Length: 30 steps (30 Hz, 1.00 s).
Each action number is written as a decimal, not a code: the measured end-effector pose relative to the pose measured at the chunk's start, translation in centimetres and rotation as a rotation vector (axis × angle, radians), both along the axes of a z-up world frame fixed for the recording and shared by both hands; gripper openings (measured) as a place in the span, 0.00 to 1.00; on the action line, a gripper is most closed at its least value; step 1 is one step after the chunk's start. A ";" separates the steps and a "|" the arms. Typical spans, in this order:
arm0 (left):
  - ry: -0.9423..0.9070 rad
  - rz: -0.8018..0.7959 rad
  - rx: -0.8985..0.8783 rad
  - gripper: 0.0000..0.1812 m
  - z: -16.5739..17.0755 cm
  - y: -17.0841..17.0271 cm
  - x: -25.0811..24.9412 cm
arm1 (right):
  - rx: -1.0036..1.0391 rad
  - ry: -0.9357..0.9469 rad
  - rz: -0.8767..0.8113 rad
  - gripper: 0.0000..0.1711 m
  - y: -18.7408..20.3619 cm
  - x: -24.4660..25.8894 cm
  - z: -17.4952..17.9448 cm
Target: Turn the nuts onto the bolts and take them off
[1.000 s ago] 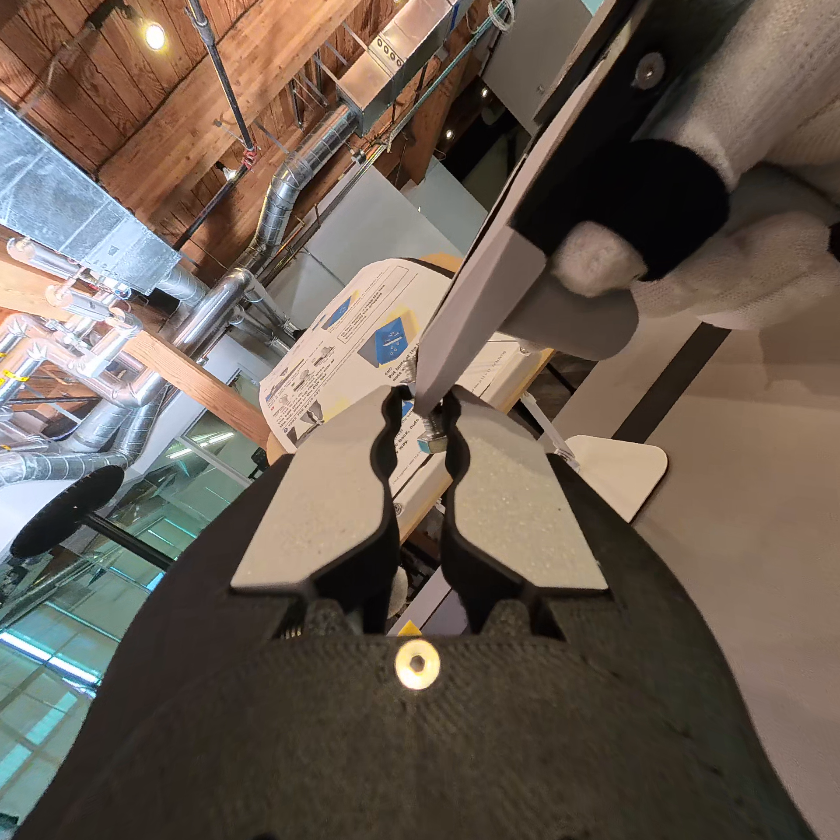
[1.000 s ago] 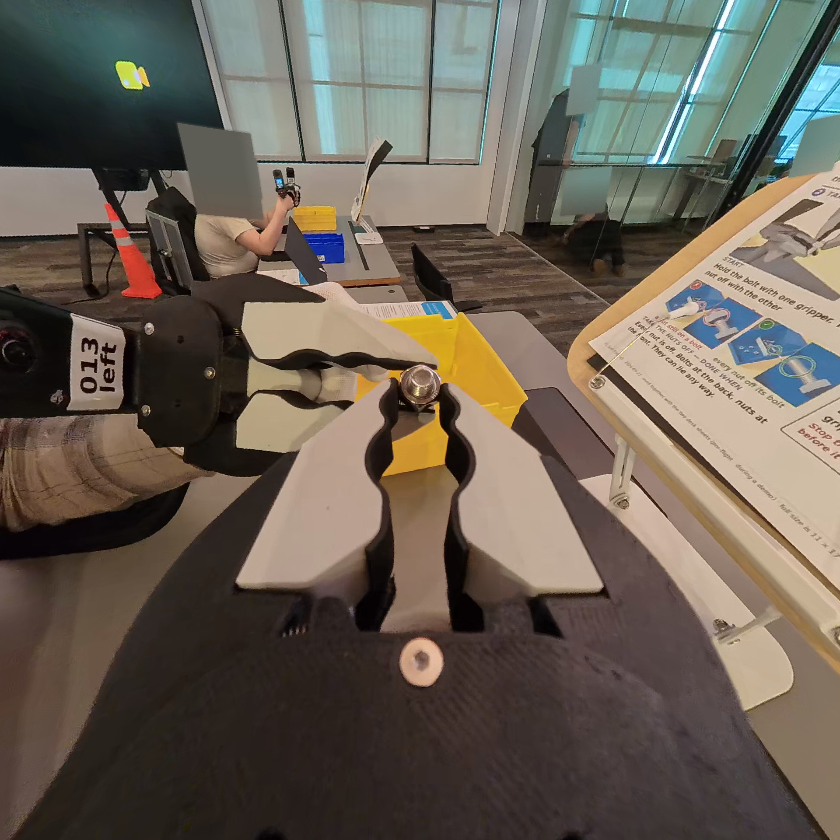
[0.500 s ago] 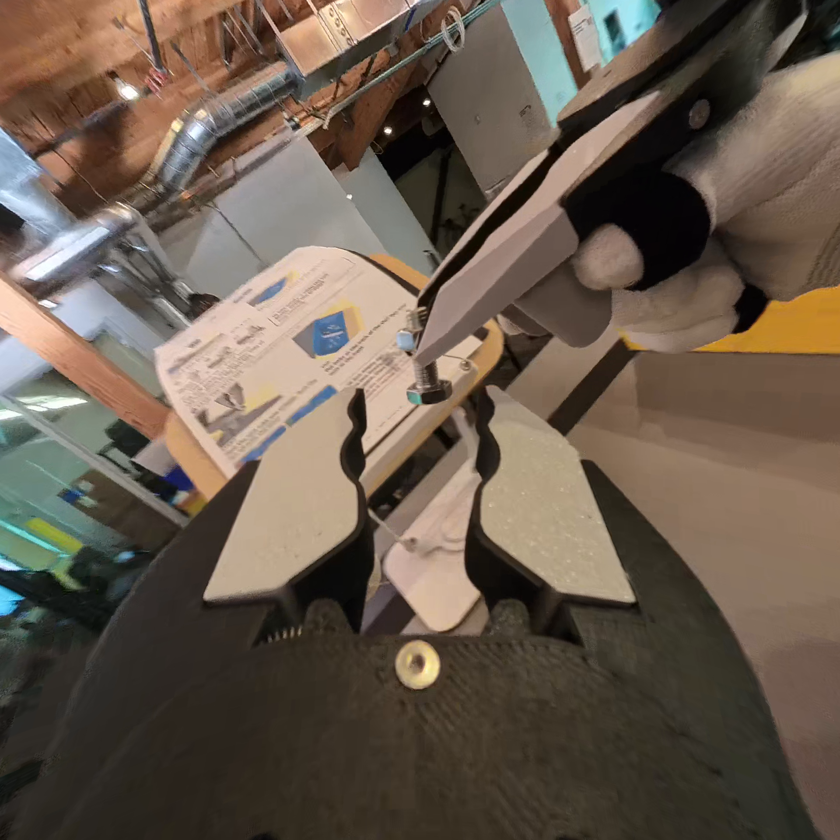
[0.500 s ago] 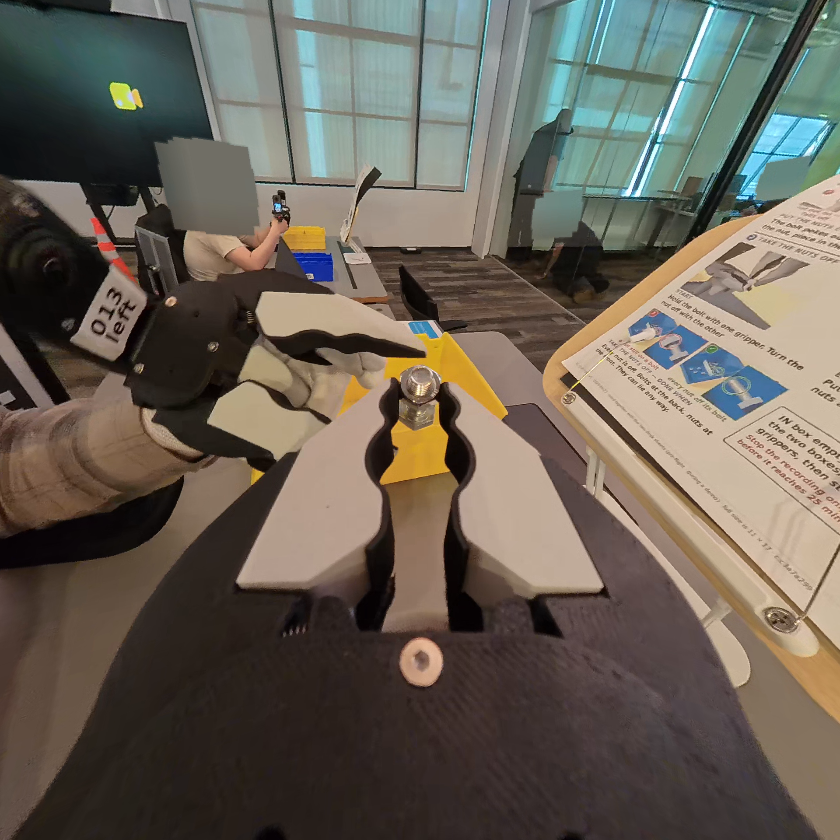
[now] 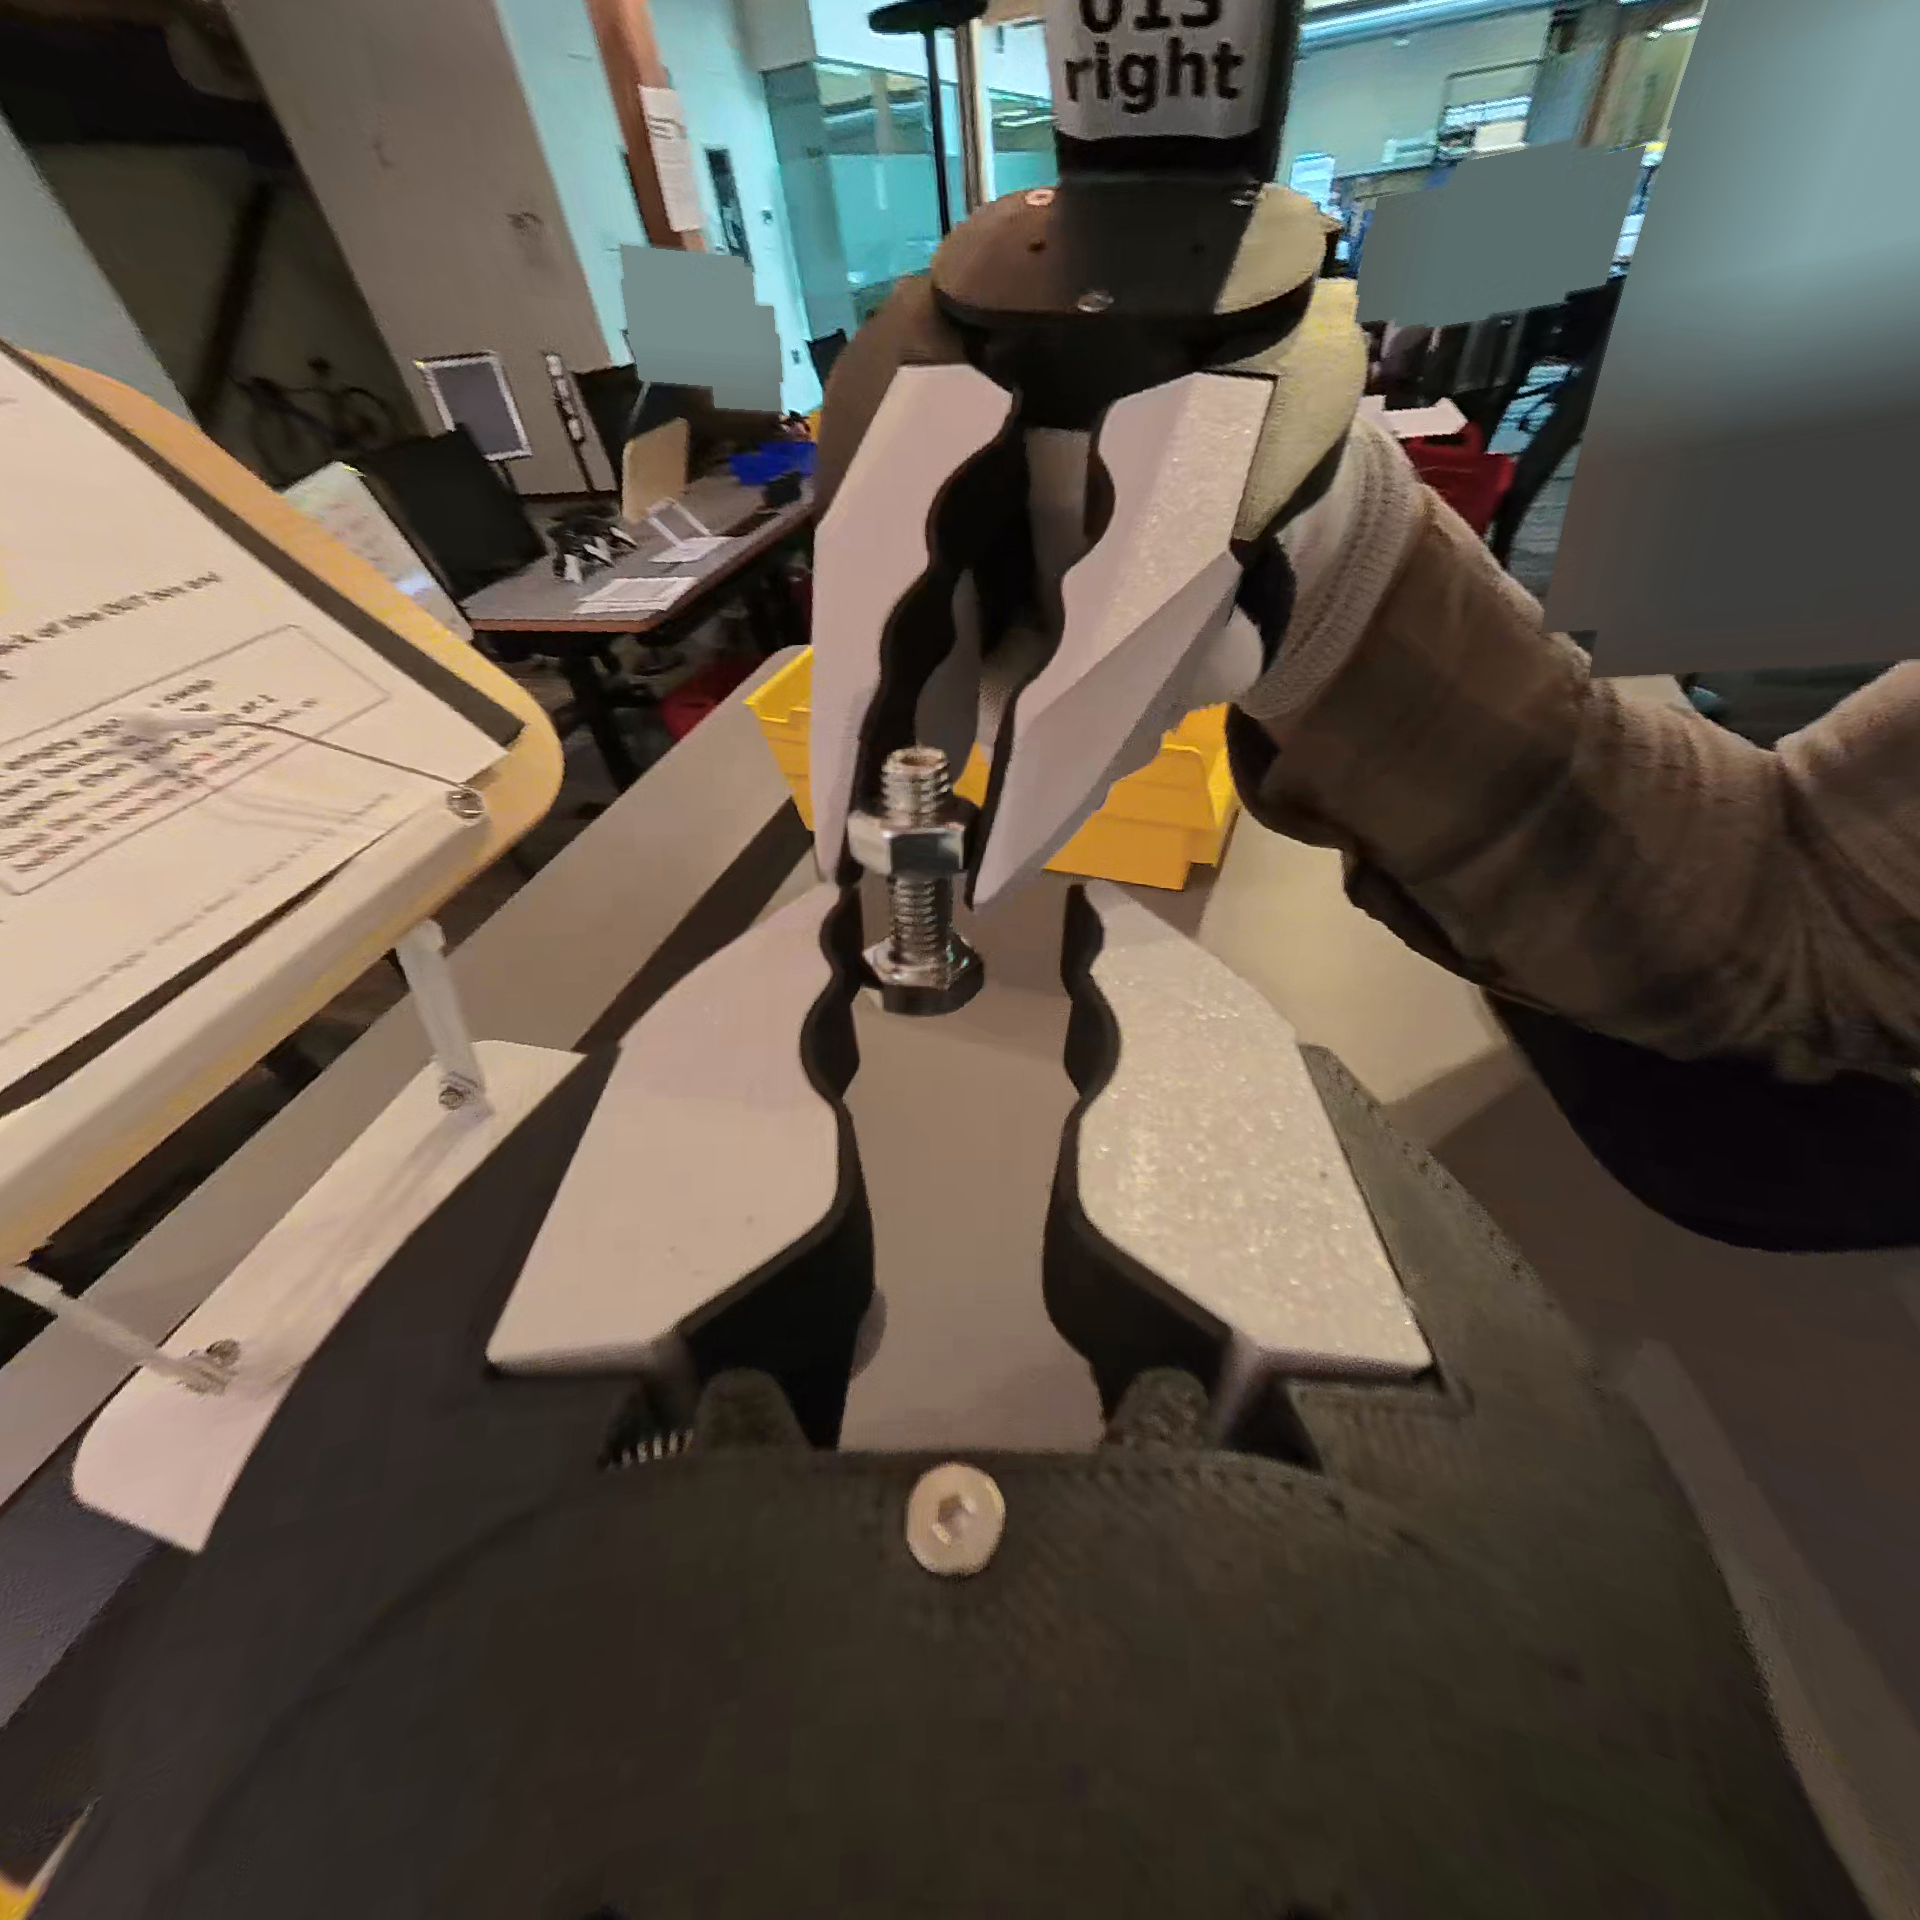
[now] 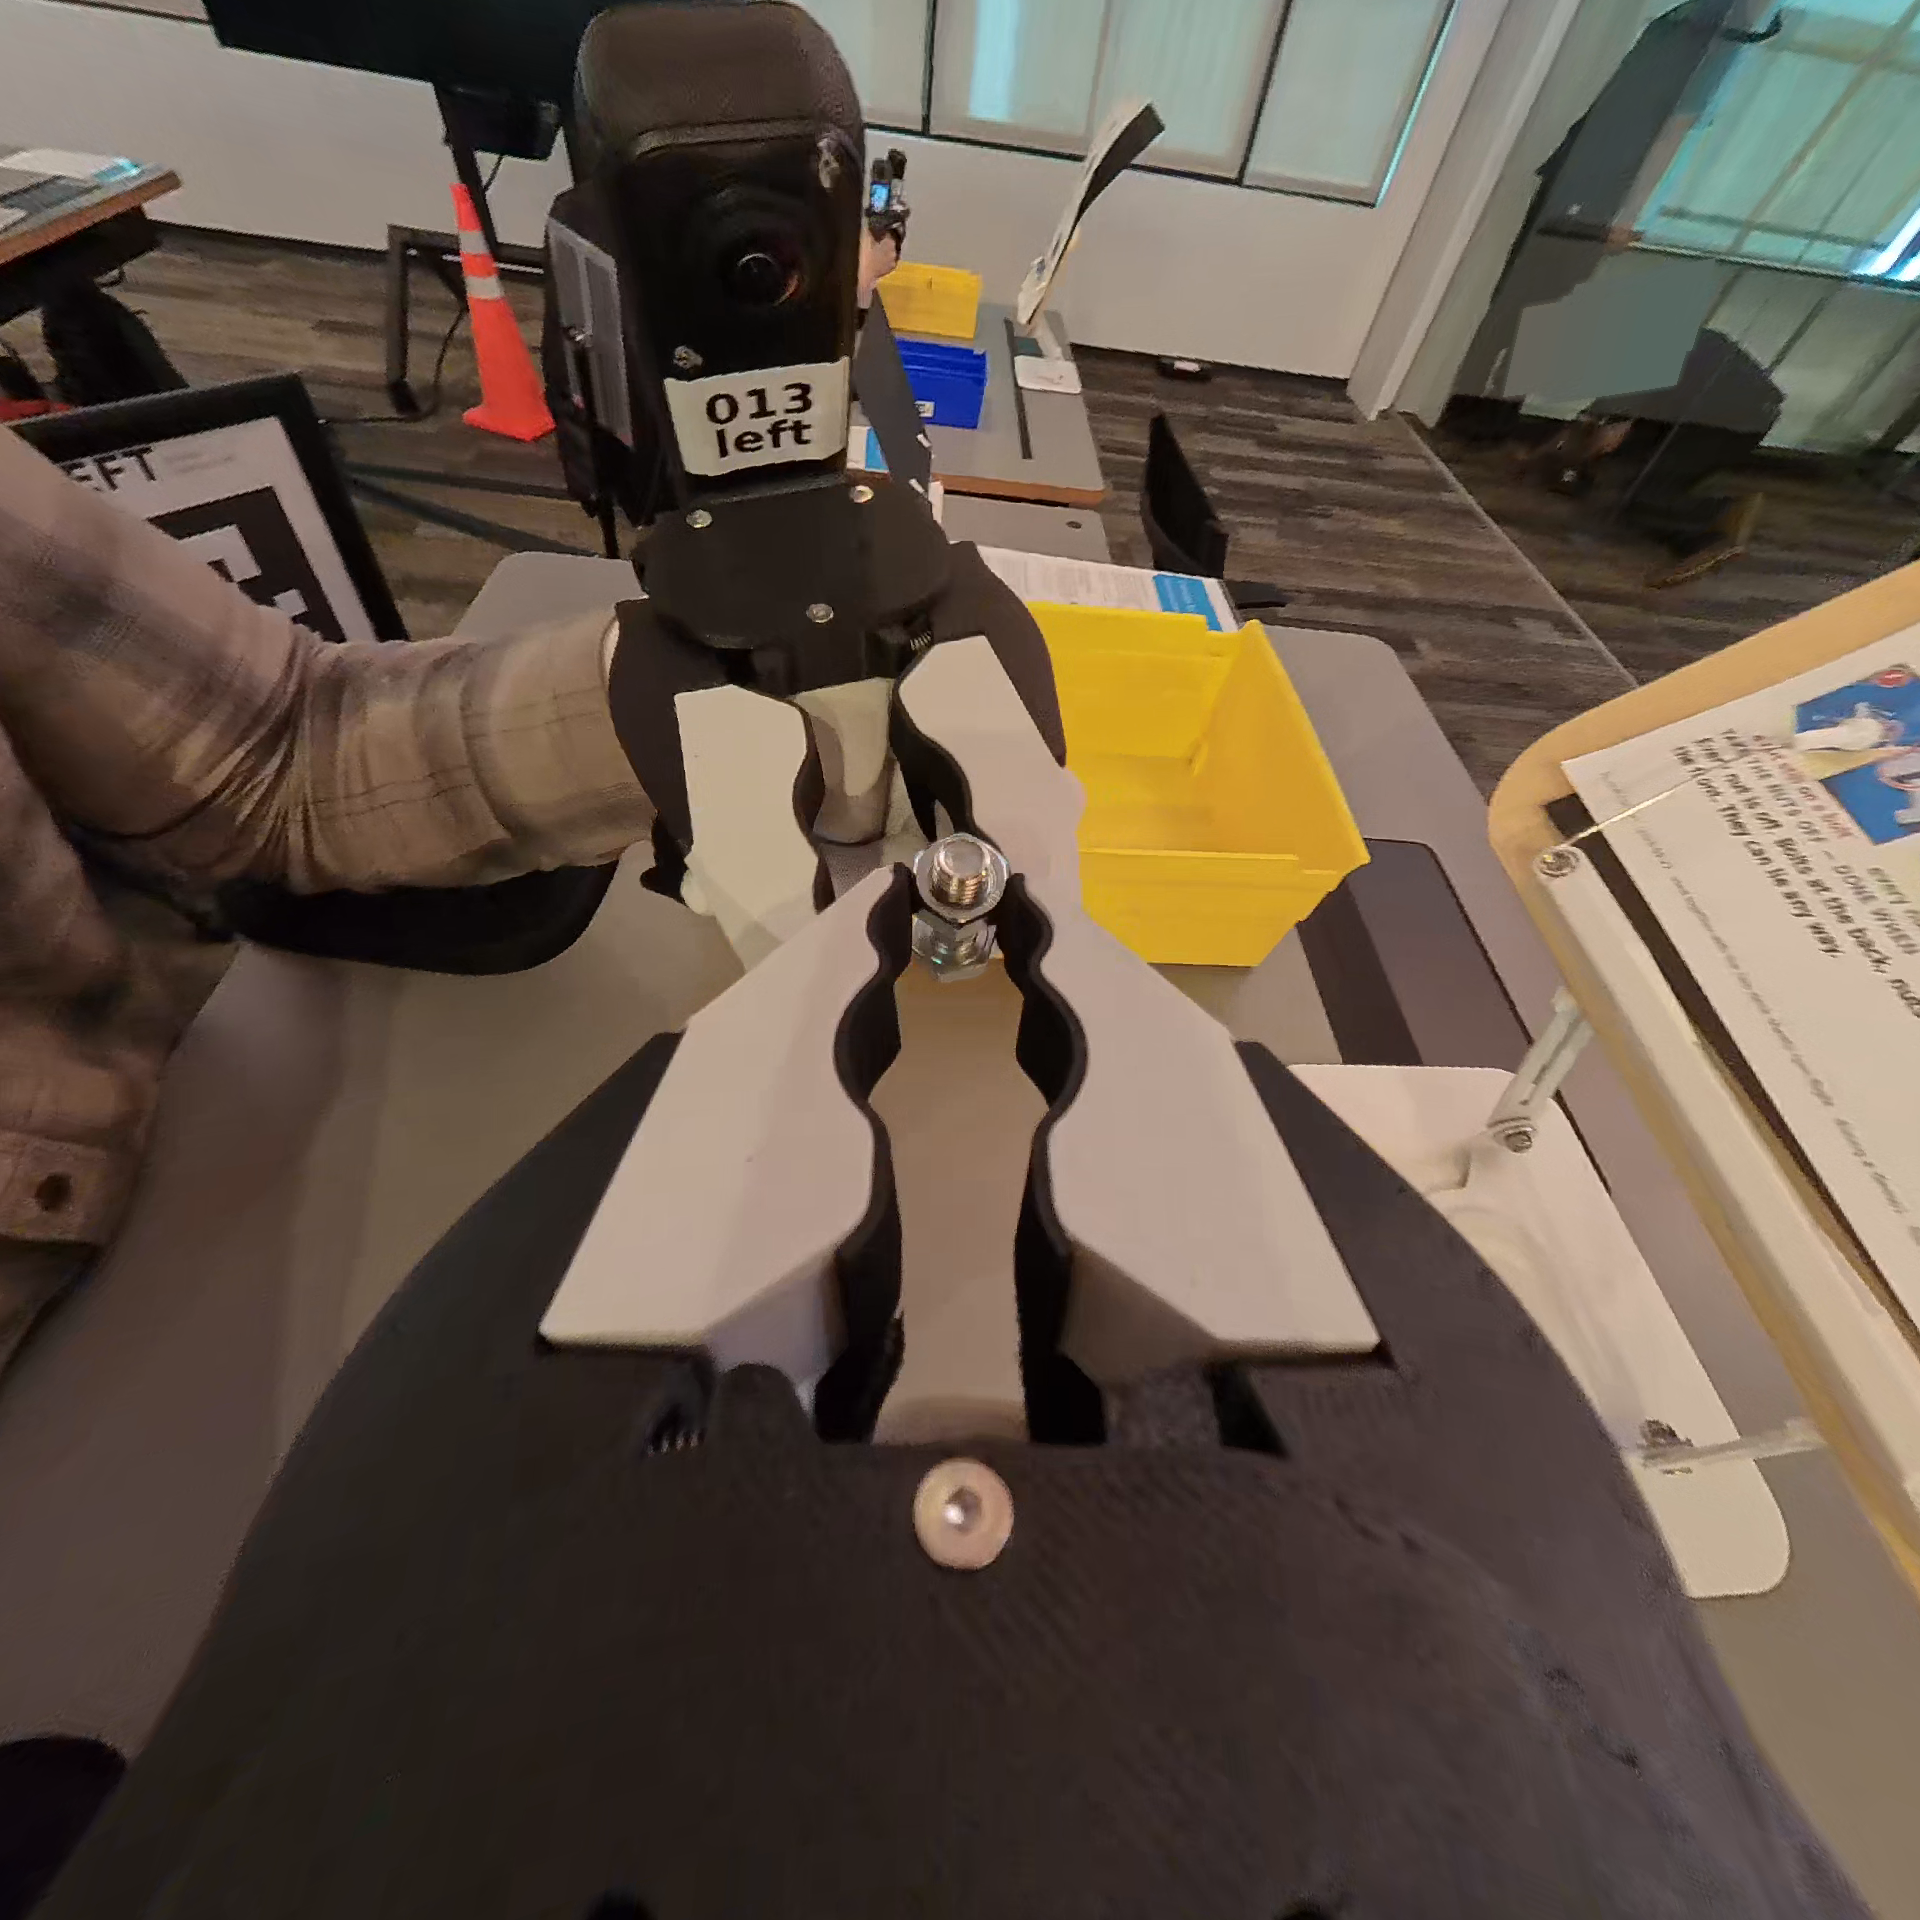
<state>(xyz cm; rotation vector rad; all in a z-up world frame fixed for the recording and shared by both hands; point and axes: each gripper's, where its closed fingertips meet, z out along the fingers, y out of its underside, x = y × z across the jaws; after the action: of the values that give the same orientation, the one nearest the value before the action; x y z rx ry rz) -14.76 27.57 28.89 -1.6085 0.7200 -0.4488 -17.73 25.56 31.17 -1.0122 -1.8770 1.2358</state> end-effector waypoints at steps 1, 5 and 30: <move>0.007 -0.011 -0.001 0.19 -0.1 -0.1 0.2 | -0.001 -0.008 0.017 0.09 -0.3 0.1 -0.1; 0.022 -0.052 -0.014 0.11 -0.5 -0.6 0.7 | 0.008 -0.031 0.065 0.09 -1.3 0.6 -0.5; 0.010 -0.067 -0.011 0.08 -0.5 -0.7 0.9 | -0.025 -0.005 0.085 0.09 -1.6 1.0 0.3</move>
<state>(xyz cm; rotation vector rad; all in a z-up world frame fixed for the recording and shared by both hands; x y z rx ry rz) -13.87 26.88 28.38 -1.6015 0.7818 -0.4944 -16.71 23.94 31.50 -0.9581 -1.9298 1.3096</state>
